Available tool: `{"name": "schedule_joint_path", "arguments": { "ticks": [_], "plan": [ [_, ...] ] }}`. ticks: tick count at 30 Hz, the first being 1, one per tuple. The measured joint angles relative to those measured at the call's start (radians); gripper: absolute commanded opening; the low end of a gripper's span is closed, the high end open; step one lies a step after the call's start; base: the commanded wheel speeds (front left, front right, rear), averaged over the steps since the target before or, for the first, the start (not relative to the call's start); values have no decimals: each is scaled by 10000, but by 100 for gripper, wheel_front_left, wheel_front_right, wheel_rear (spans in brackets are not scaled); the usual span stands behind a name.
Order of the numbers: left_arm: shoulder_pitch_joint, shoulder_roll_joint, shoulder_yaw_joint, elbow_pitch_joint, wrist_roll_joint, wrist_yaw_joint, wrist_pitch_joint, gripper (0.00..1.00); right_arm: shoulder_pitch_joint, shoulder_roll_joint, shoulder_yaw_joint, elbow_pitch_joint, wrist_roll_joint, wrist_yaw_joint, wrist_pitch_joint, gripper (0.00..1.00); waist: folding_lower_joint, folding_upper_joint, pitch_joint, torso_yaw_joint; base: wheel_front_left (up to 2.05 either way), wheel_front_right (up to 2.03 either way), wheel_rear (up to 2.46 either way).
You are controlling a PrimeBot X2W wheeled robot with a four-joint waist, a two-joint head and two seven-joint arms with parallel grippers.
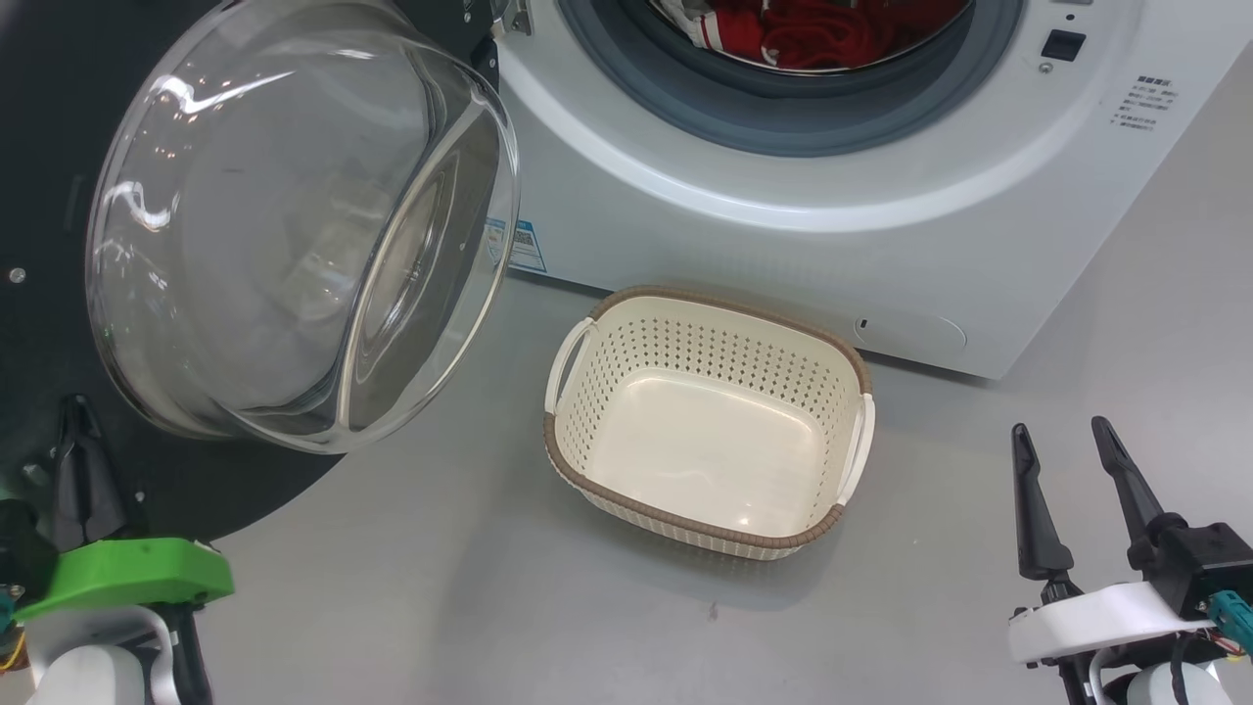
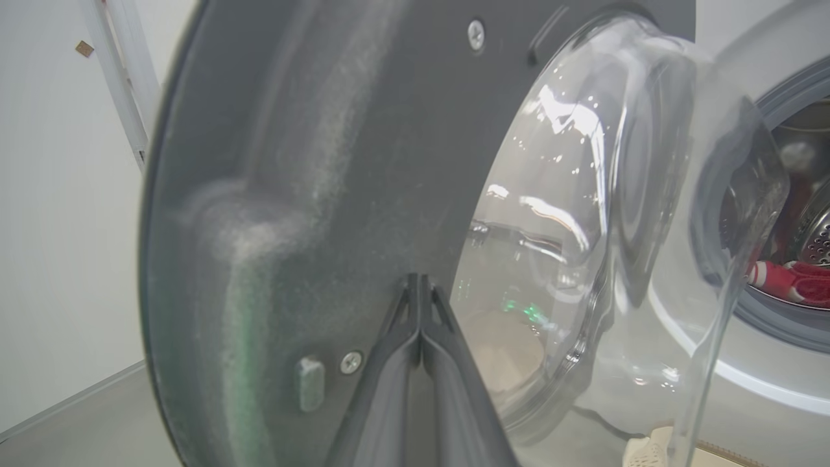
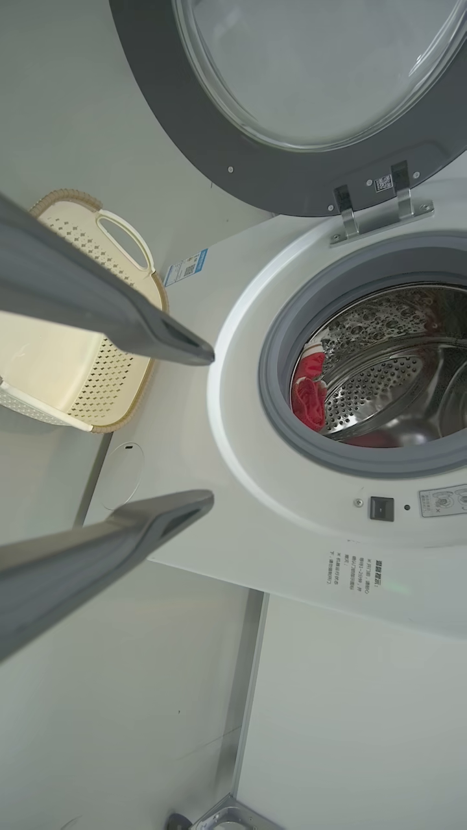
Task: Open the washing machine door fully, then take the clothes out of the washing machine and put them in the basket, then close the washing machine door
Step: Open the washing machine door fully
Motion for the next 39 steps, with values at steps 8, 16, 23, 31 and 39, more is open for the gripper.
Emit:
{"name": "schedule_joint_path", "arguments": {
  "ticks": [8,16,23,31,39],
  "plan": [
    [363,-192,-493,-412,69,-2,-13,0,-3,0,-29,4,0,0,0,100,0,0,-75,-64,0,0,0],
    [993,-230,-1329,-811,224,-242,-15,0,-15,6,21,81,0,10,0,100,0,0,-208,-205,0,0,0],
    [1408,-234,-2451,-1106,385,-725,-15,16,-21,15,217,167,2,12,0,100,0,0,-366,-490,0,0,0],
    [1541,-228,-3020,-1218,428,-811,-15,100,-67,25,518,217,19,17,0,100,0,0,-509,-1018,0,0,0],
    [1544,-226,-3267,-1145,435,-840,-15,100,-151,40,740,221,96,27,0,100,0,0,-634,-1729,0,0,0]
  ]
}}
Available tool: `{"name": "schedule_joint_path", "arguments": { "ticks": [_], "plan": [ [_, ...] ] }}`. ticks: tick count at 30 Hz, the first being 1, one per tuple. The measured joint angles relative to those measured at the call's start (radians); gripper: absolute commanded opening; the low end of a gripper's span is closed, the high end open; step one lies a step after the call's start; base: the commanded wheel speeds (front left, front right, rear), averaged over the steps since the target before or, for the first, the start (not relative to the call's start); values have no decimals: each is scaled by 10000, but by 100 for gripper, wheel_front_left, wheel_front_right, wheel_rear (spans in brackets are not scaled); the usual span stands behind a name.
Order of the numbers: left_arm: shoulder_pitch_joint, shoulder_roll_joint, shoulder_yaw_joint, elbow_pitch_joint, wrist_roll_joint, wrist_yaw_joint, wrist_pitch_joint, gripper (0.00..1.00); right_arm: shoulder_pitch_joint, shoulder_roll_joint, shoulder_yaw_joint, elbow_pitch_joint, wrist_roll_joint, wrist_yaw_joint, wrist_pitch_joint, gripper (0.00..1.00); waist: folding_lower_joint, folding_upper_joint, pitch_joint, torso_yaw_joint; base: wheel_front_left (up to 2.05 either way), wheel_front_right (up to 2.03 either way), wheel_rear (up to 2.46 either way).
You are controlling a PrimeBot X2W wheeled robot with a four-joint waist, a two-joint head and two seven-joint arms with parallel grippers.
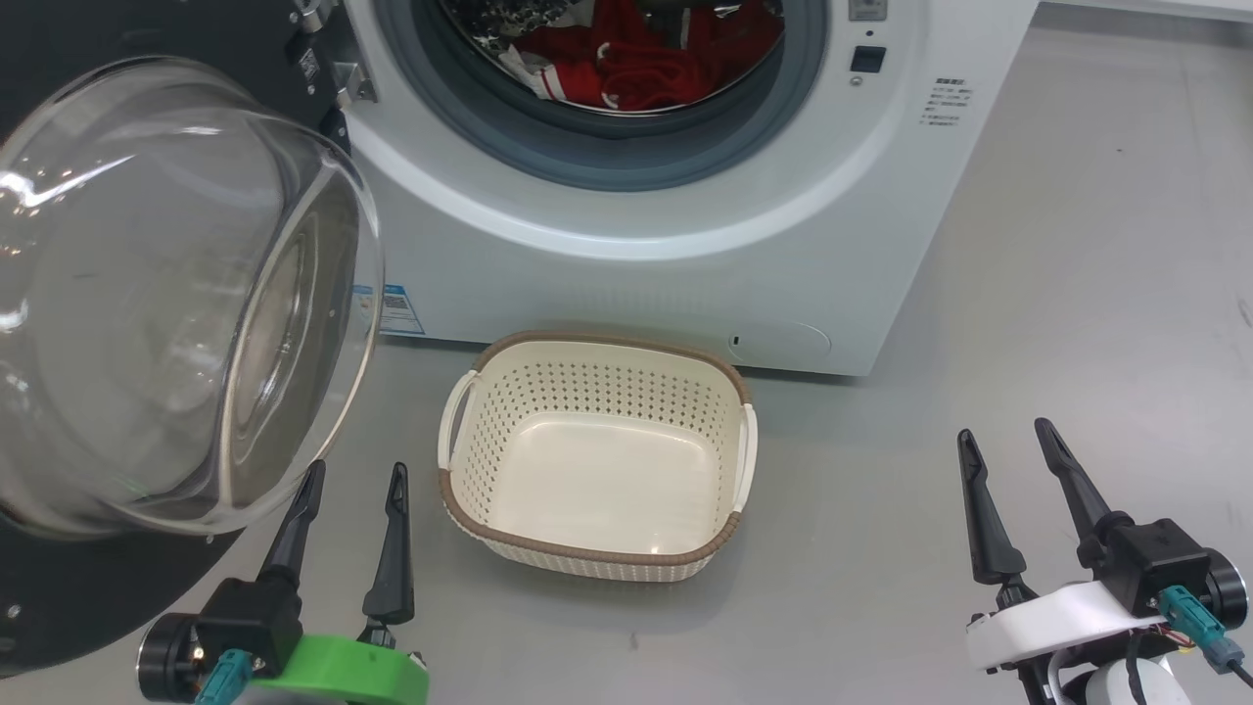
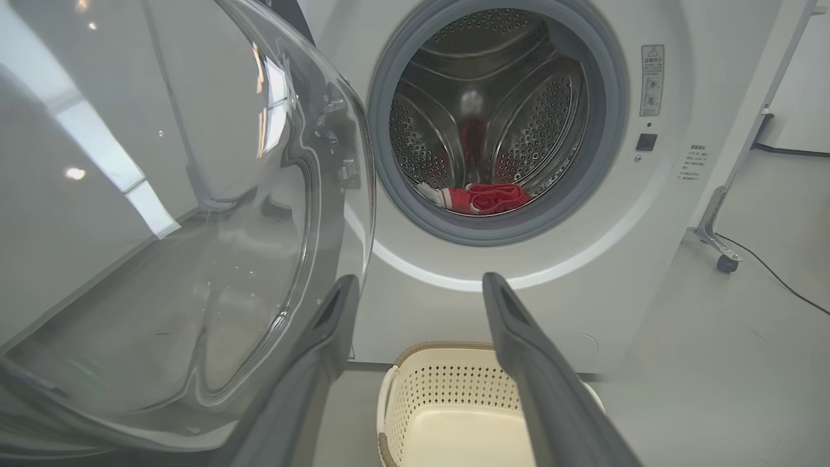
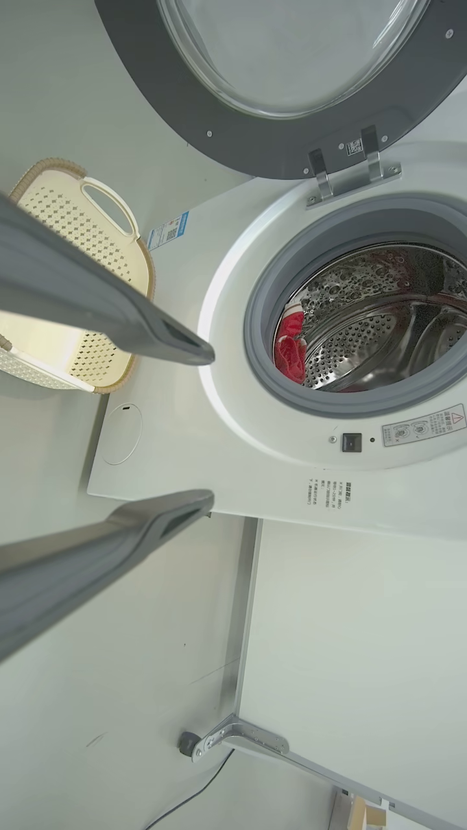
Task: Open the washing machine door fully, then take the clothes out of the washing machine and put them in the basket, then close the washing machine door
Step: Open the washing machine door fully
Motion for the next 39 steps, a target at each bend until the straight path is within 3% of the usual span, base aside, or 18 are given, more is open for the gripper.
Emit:
{"name": "schedule_joint_path", "arguments": {
  "ticks": [10,21,39],
  "plan": [
    [1,0,-84,201,0,40,15,100,17,10,326,6,368,-50,0,100,0,0,-108,-965,0,0,0],
    [0,0,-82,447,-13,136,109,100,140,10,564,-263,548,-336,0,100,0,0,-166,-1756,0,0,0],
    [-25,0,-247,656,-13,222,194,100,400,13,800,-520,554,-614,0,100,0,0,-176,-1975,0,0,0]
  ]
}}
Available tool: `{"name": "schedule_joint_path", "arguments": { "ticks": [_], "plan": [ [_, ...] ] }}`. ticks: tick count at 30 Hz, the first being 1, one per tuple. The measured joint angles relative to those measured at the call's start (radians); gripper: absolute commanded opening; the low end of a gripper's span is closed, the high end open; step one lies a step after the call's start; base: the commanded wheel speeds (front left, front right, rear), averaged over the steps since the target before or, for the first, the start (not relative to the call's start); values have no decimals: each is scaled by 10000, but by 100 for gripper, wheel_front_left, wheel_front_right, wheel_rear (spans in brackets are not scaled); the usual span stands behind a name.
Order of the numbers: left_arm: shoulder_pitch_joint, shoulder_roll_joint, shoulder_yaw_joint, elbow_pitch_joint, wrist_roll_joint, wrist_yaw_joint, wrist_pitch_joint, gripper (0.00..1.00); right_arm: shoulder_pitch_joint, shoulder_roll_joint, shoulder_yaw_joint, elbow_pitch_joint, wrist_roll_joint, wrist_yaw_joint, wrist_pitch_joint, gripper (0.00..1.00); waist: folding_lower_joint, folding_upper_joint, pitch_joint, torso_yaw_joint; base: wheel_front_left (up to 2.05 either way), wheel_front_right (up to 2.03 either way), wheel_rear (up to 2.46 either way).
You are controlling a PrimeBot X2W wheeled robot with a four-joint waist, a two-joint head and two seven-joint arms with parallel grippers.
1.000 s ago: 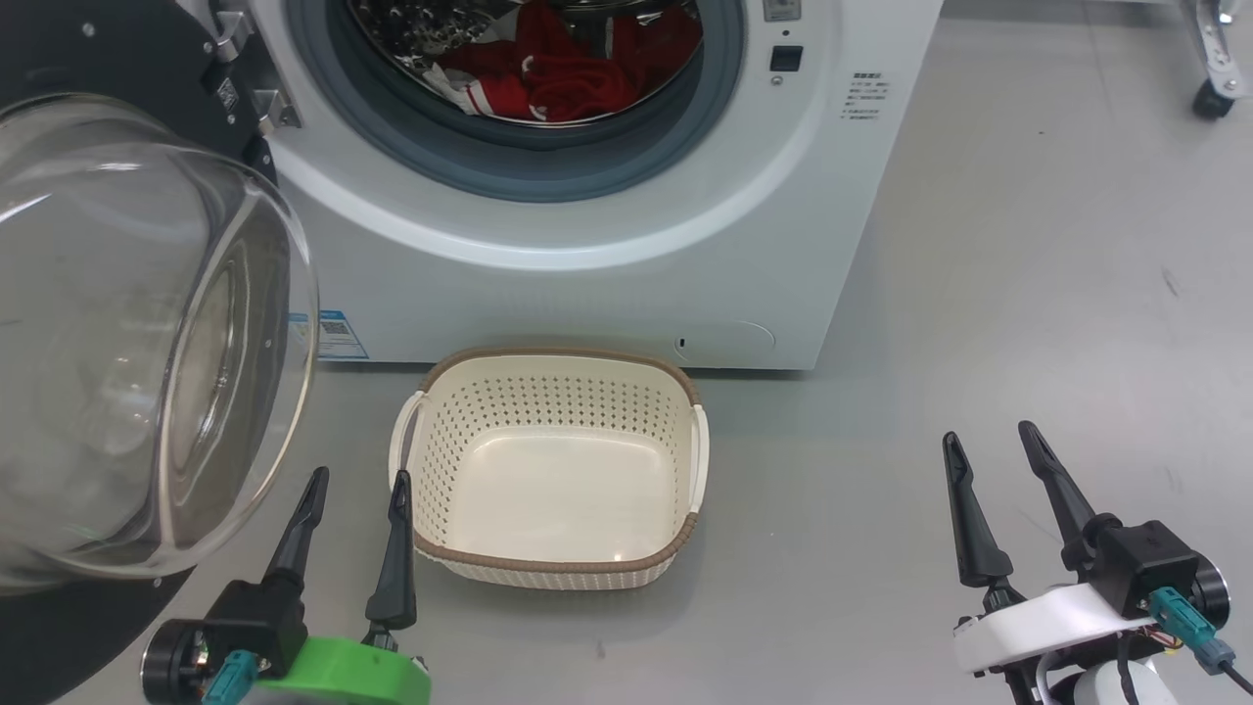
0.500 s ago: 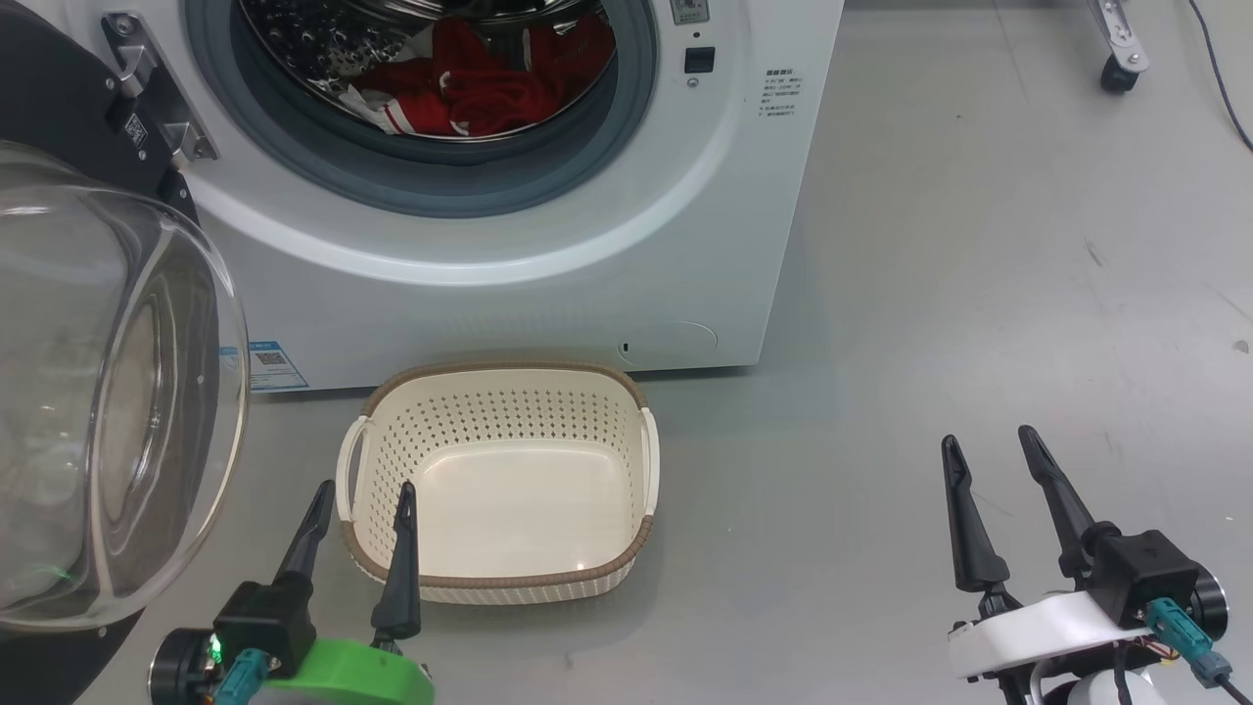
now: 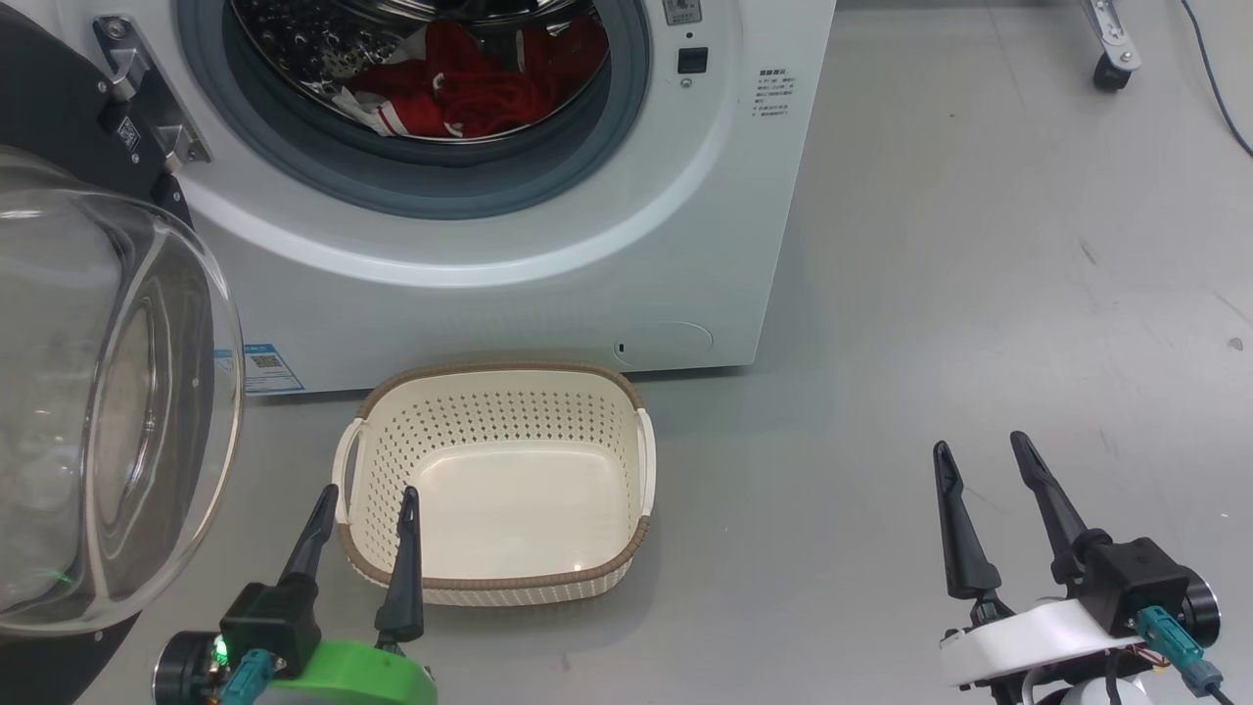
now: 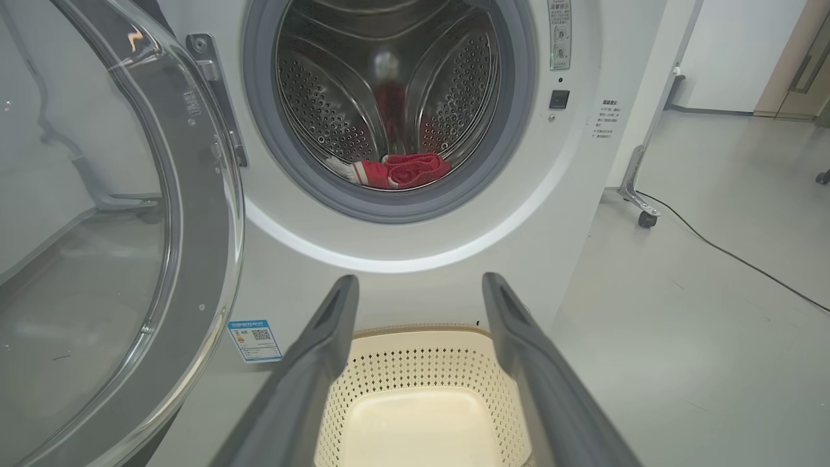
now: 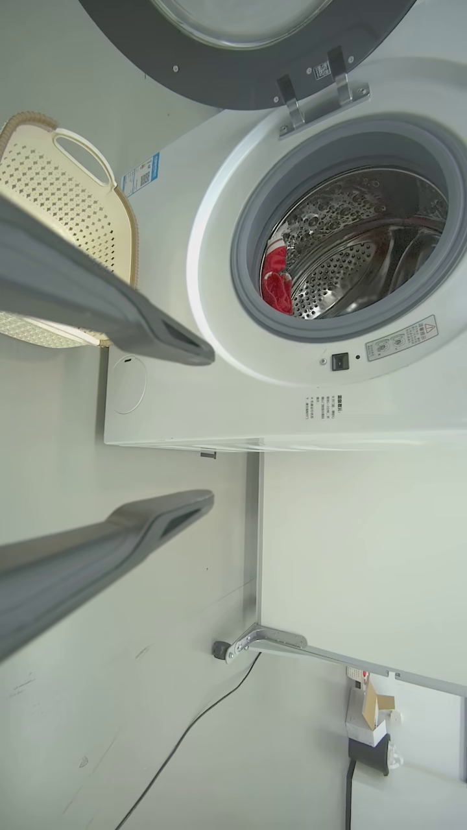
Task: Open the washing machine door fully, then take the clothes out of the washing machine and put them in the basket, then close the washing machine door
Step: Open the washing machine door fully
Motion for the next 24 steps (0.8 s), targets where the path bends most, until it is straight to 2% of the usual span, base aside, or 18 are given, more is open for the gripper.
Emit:
{"name": "schedule_joint_path", "arguments": {
  "ticks": [9,24],
  "plan": [
    [-18,0,-84,102,0,6,0,100,12,0,100,-48,6,-205,0,100,0,0,5,23,0,0,0],
    [-73,2,-167,151,21,13,0,100,31,0,142,-56,92,-226,0,100,0,0,-76,30,7,-7,0]
  ]
}}
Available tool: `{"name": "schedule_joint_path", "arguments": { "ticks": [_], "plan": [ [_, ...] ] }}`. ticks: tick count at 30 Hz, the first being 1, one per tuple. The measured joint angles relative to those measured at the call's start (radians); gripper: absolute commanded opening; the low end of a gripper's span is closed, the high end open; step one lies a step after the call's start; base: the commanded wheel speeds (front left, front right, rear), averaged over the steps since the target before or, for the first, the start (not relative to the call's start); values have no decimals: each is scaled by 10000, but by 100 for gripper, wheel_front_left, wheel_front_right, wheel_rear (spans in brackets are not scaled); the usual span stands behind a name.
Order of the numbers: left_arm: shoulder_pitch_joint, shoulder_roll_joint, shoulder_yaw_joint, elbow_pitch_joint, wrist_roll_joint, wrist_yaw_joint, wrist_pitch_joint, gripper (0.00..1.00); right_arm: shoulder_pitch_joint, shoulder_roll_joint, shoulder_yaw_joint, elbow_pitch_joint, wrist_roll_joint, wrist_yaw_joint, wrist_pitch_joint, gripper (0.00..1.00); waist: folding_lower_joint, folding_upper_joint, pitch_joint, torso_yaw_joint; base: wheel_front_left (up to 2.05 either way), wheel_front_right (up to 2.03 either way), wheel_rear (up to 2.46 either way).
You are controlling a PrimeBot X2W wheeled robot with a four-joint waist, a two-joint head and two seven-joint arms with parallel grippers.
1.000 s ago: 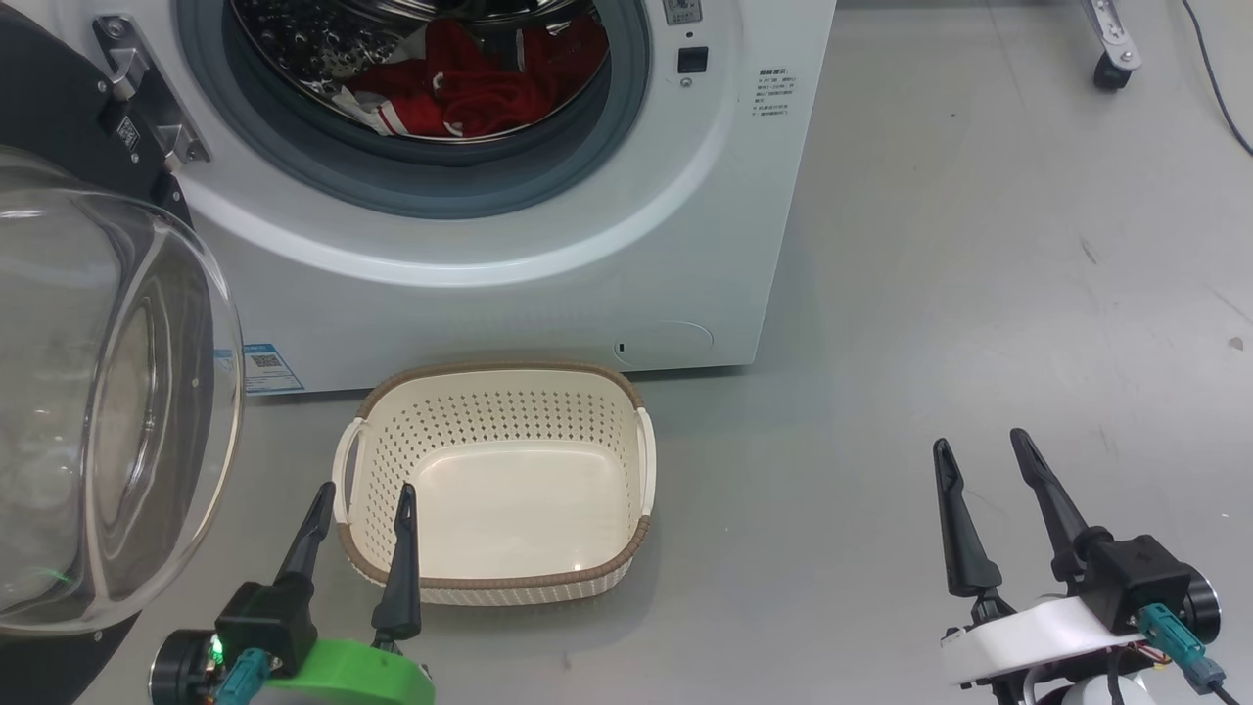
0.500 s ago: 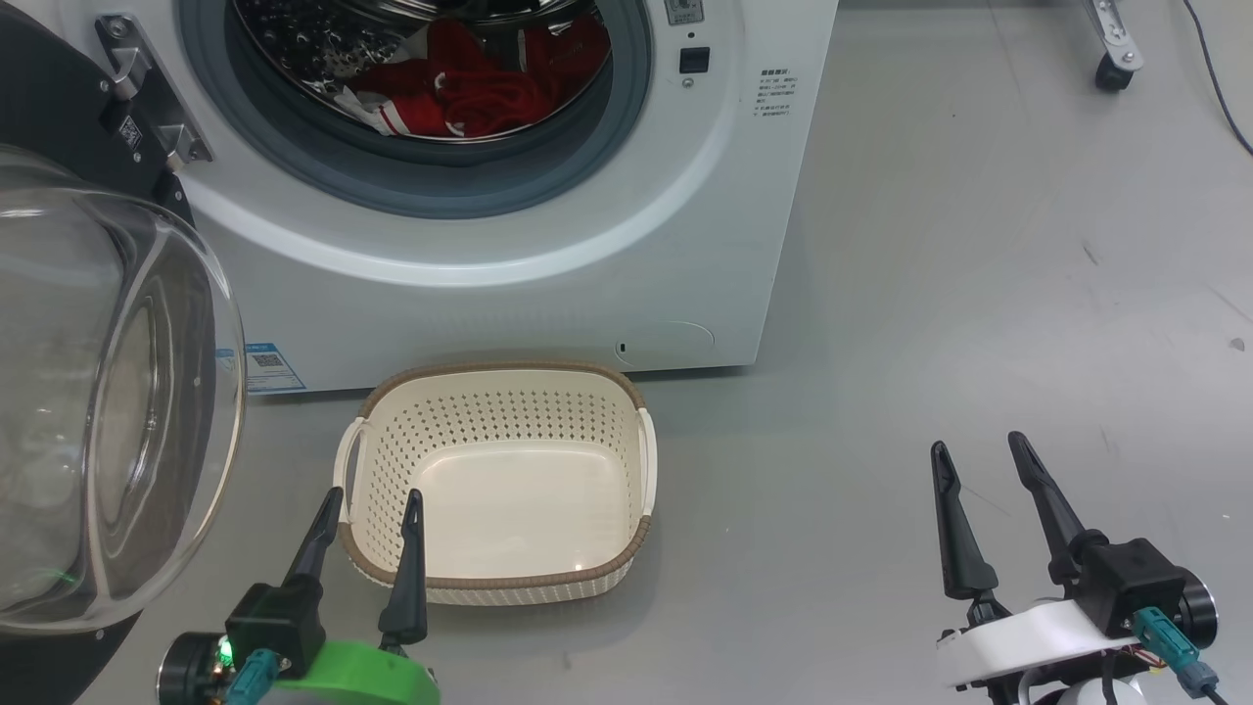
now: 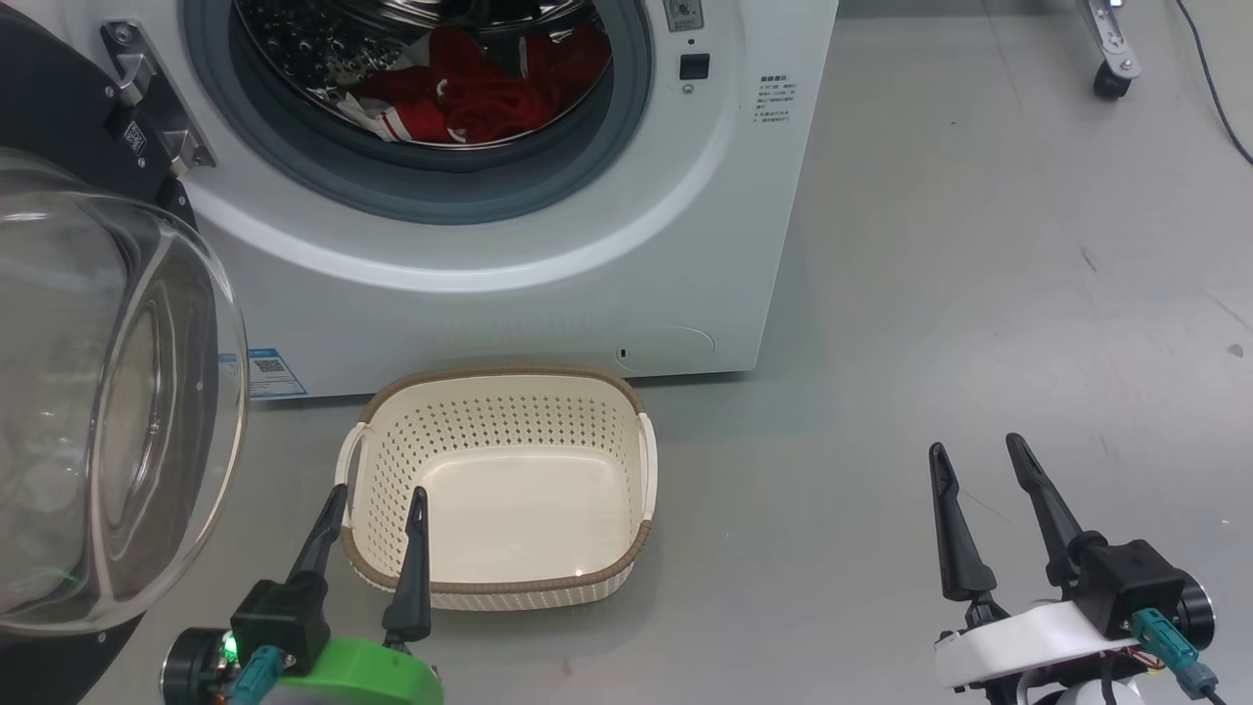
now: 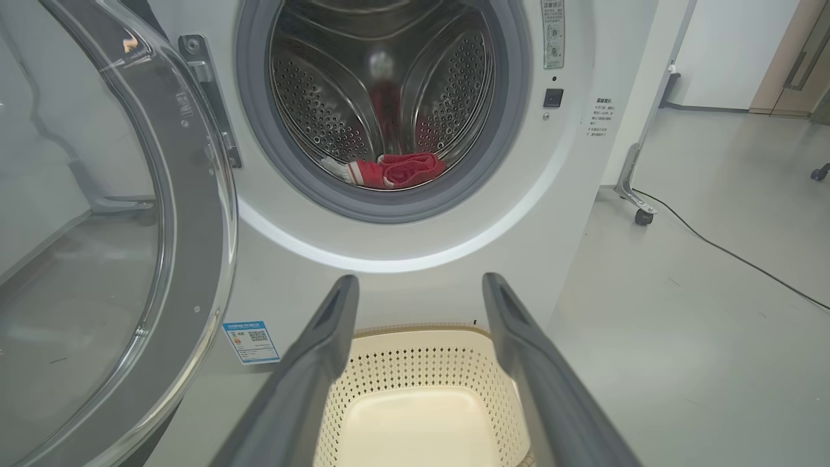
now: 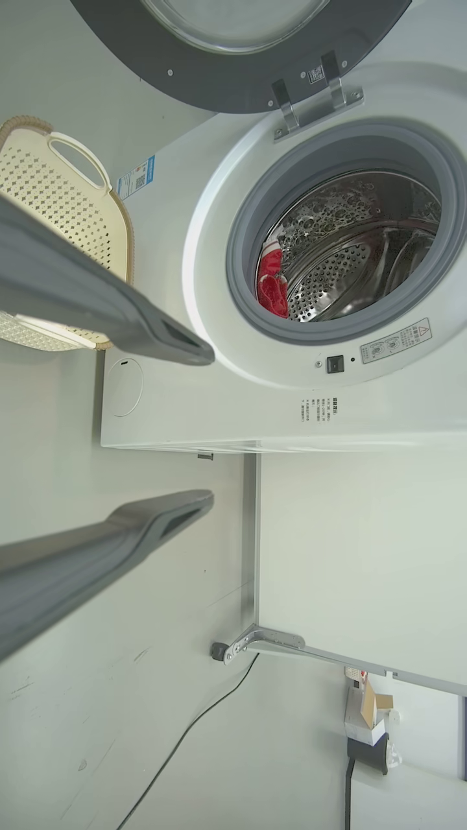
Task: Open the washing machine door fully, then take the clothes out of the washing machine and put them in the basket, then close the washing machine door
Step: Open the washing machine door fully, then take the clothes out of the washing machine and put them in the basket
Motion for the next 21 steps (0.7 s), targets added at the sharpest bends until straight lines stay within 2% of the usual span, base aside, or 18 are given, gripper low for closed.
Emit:
{"name": "schedule_joint_path", "arguments": {
  "ticks": [10,21],
  "plan": [
    [-35,0,-2,17,84,71,-4,100,150,0,46,6,4,-75,0,100,0,0,-134,-7,50,-50,0],
    [-34,0,-54,65,84,71,-13,100,191,0,119,10,15,-150,0,100,0,1,-259,35,89,-89,0]
  ]
}}
